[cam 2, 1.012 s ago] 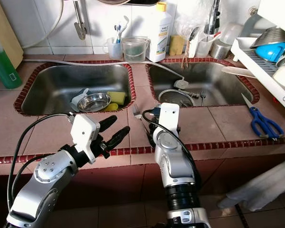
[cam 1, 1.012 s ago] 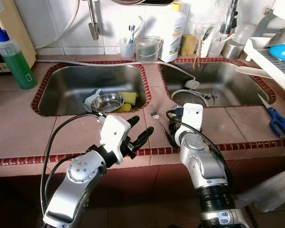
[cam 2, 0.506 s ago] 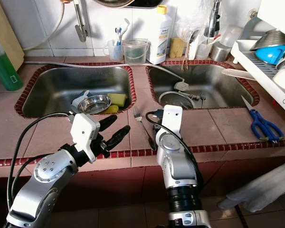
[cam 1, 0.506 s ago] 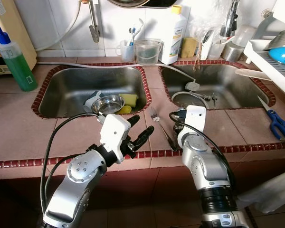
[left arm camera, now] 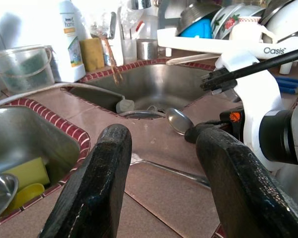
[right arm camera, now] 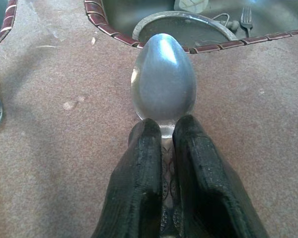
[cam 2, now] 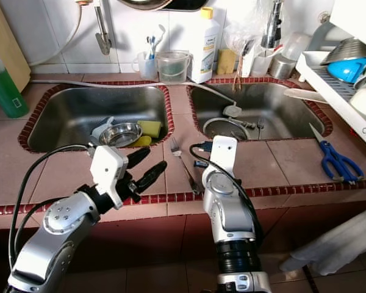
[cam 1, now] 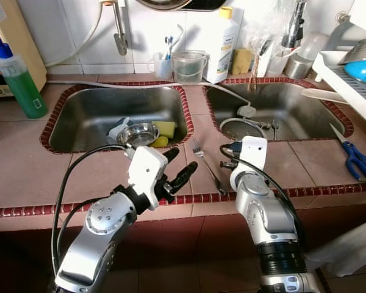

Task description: Kitchen organization

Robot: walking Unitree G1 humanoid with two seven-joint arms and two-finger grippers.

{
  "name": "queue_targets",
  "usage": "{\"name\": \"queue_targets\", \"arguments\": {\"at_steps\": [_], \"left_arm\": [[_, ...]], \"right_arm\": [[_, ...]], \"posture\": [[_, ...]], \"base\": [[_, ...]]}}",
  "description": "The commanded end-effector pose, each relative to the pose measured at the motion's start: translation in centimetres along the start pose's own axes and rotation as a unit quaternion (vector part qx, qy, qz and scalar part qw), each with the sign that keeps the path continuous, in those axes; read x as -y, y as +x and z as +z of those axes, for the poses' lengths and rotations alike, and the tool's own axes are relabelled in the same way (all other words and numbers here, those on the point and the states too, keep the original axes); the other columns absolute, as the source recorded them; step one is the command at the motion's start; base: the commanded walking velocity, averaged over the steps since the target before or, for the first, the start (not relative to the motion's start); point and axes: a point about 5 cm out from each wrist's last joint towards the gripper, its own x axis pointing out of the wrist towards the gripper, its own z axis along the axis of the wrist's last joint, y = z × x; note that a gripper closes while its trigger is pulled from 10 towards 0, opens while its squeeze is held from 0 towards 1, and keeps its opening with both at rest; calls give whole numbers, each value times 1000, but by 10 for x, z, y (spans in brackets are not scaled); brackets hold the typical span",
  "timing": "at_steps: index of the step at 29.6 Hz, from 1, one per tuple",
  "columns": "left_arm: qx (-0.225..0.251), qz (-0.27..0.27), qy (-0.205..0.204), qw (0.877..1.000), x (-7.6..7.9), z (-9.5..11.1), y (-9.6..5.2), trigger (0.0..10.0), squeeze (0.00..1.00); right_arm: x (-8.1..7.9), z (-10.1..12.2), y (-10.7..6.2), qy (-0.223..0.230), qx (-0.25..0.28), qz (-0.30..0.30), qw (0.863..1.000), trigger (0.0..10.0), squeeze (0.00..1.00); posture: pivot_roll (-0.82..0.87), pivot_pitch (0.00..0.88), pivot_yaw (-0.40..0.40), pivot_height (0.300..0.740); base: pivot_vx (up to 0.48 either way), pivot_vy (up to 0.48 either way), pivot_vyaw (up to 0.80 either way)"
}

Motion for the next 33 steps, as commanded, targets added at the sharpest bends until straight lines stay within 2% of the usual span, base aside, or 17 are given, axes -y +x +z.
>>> {"name": "queue_targets", "arguments": {"at_steps": [1,10,14,22,33], "left_arm": [[7,-1,4,1000,-1,5,1,10000,0],[7,-1,6,1000,-1,6,1,10000,0],[6,-1,6,1000,-2,6,1,10000,0],[7,-3,5,1000,-1,5,2,10000,0],[8,-6,5,1000,0,4,3,10000,0]], "right_arm": [[14,-32,3,-4,-78,-31,996,0,0],[15,-31,4,-3,-75,-35,997,0,0],[16,-28,4,3,-58,-34,998,0,0],[18,-9,3,40,4,-38,998,0,0],[18,9,1,98,56,-25,993,0,0]], "posture": [[-93,91,-2,703],[-93,87,-2,703],[-91,83,-3,703],[-93,74,-4,703],[-94,63,-7,703]], "base": [[0,0,0],[0,0,0],[0,0,0],[0,0,0],[0,0,0]]}}
